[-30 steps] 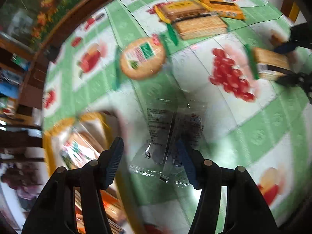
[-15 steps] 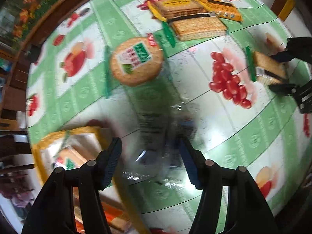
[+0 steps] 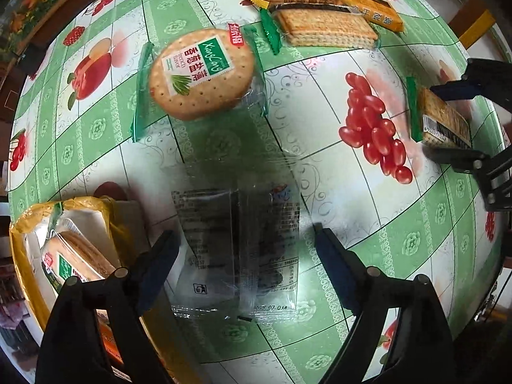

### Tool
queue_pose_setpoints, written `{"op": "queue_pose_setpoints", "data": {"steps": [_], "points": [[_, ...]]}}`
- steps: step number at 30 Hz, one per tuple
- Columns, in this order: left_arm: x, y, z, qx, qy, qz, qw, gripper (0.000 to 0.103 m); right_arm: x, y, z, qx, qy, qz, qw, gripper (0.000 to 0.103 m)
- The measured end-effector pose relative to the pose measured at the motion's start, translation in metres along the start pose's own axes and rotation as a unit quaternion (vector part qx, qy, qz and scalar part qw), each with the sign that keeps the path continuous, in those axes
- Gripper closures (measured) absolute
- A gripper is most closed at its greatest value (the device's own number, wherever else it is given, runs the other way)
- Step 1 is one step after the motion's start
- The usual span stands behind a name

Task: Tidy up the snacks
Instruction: 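Grasp the clear dark-snack bag with left tool while right grasps the green-edged cracker pack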

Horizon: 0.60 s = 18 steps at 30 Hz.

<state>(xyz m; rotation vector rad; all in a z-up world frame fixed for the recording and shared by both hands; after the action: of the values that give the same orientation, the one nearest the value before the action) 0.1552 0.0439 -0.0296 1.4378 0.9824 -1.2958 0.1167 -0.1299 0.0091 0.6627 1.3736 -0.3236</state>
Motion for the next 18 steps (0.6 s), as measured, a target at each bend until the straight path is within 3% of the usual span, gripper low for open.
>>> {"op": "queue_pose_setpoints", "data": {"steps": [3, 4, 5, 8, 12, 18], "points": [[-0.003, -0.003, 0.003, -0.025, -0.014, -0.003, 0.9996, 0.026, 0.011, -0.001, -0.002, -0.006, -0.011, -0.014, 1.0, 0.04], [-0.005, -0.004, 0.003, -0.027, -0.015, 0.001, 0.9995, 0.029, 0.01, 0.0, -0.002, -0.003, -0.01, -0.011, 1.0, 0.042], [-0.007, -0.004, 0.004, -0.03, -0.016, 0.006, 0.9994, 0.038, 0.011, 0.0, -0.002, 0.003, -0.012, -0.01, 1.0, 0.051], [-0.009, -0.009, 0.004, -0.04, -0.011, 0.02, 0.9989, 0.045, 0.008, -0.003, 0.002, 0.027, -0.008, -0.008, 1.0, 0.051], [-0.014, -0.023, 0.009, -0.061, 0.01, 0.057, 0.9964, 0.05, 0.006, -0.012, 0.004, 0.066, -0.022, -0.012, 0.998, 0.052], [-0.02, -0.057, 0.019, -0.156, 0.016, 0.108, 0.9817, 0.051, -0.007, -0.033, -0.006, 0.129, -0.022, -0.006, 0.991, 0.052]]}}
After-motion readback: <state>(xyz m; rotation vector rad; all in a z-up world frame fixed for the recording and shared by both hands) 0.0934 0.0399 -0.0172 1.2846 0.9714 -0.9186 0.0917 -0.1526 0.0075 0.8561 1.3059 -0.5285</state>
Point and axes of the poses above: each gripper's, at about its wrist camera, not at the fingertips, and x roughly the way its jaws point, z to its right, y to its top, the point moved 3 cm from there along x, roughly the way its jaws point, and after that the axes turned 14 degrees about -x, right-handed, at the moved point
